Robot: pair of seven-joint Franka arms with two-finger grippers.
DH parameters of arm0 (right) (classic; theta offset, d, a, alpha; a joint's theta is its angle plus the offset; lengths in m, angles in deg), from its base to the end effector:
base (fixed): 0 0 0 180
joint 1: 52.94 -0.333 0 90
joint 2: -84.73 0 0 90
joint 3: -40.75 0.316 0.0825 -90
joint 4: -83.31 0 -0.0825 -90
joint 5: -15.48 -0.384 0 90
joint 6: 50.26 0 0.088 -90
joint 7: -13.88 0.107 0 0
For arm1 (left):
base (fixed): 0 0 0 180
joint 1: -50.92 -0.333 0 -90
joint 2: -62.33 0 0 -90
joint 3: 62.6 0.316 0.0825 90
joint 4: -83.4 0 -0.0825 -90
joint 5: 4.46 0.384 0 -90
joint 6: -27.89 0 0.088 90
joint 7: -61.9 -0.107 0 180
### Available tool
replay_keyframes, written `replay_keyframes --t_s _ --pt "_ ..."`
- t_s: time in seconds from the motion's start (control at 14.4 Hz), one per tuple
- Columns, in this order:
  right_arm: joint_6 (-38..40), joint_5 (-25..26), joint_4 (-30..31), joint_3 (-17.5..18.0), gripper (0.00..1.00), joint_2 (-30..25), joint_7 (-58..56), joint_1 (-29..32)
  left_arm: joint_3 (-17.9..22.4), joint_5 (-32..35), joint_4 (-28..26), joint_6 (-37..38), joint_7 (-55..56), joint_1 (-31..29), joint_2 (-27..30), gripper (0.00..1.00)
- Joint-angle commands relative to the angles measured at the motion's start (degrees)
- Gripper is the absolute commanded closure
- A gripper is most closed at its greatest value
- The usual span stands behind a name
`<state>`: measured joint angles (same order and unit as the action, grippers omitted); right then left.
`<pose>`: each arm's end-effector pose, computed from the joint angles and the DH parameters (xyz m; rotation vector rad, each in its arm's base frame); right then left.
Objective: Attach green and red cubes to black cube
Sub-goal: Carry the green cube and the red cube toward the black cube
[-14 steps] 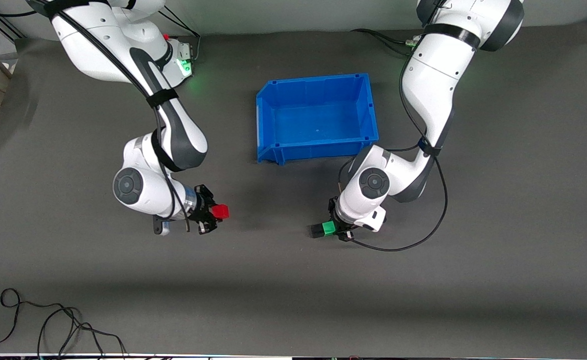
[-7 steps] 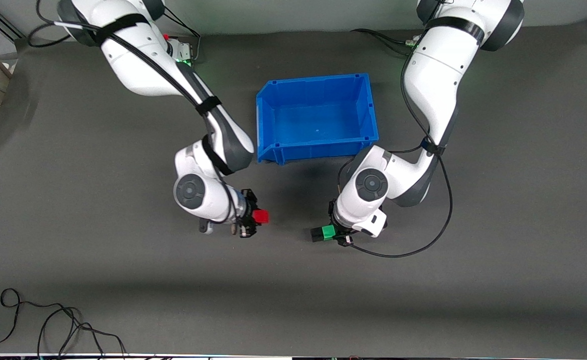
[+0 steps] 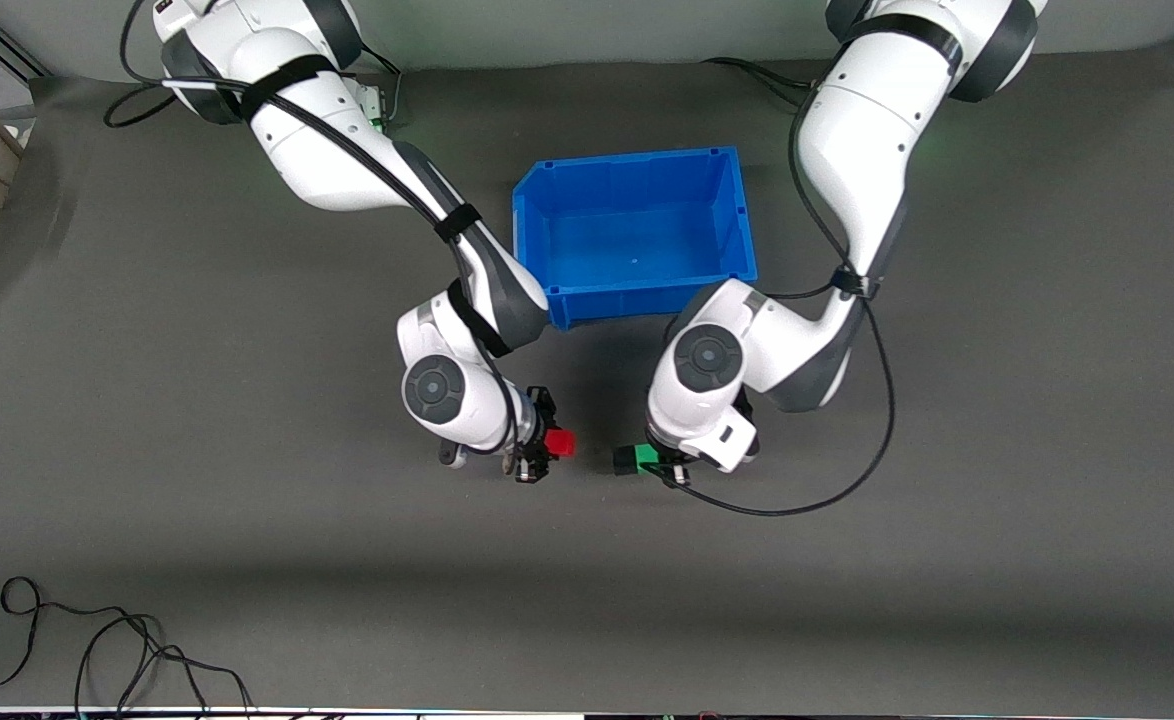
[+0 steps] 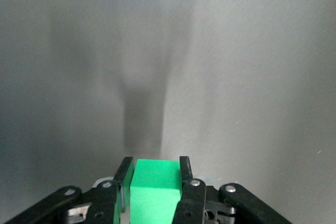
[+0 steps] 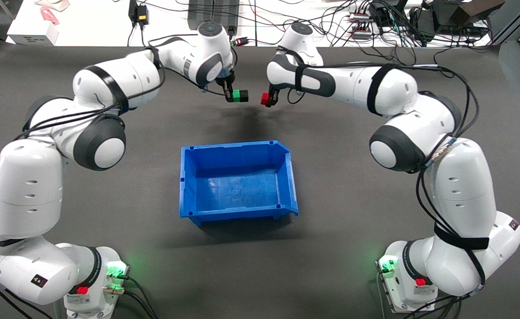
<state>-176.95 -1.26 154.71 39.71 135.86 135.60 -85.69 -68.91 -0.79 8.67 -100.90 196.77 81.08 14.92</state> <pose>0.6414 0.4119 0.2309 -1.9478 2.2864 0.3074 0.6224 -0.4320 0.2580 1.9690 2.2884 -0.0261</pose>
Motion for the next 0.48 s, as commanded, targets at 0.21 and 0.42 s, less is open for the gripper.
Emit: replay_keyframes --t_s 0.21,0.42 --pt "0.7 1.3 -7.7 -0.5 1.00 5.6 5.7 -1.5 0.5 1.0 1.1 -0.1 -1.2 1.6 -0.6 1.00" --pt "0.7 1.3 -7.8 -0.5 1.00 5.8 5.7 -1.4 0.5 0.8 1.1 -0.6 -1.5 1.5 -0.7 1.00"
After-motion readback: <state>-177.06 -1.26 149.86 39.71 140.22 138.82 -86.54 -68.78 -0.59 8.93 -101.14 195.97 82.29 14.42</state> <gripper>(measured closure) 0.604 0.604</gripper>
